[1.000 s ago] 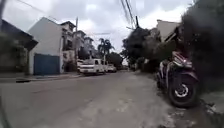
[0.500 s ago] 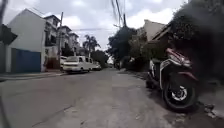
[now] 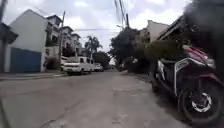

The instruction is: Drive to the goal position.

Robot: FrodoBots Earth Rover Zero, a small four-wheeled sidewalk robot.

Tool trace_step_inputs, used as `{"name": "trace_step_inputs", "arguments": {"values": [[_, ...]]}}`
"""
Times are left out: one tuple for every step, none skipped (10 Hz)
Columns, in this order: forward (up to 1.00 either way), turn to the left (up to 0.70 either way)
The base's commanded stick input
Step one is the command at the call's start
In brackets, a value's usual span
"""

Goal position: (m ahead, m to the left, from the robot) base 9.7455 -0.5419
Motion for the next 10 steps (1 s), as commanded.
{"name": "trace_step_inputs", "arguments": {"values": [[0.7,0.0],[0.7,0.0],[0.7,0.0],[0.7,0.0],[0.7,0.0],[0.7,-0.02],[0.7,-0.33],[0.7,-0.35],[0.7,-0.35],[0.7,-0.35]]}}
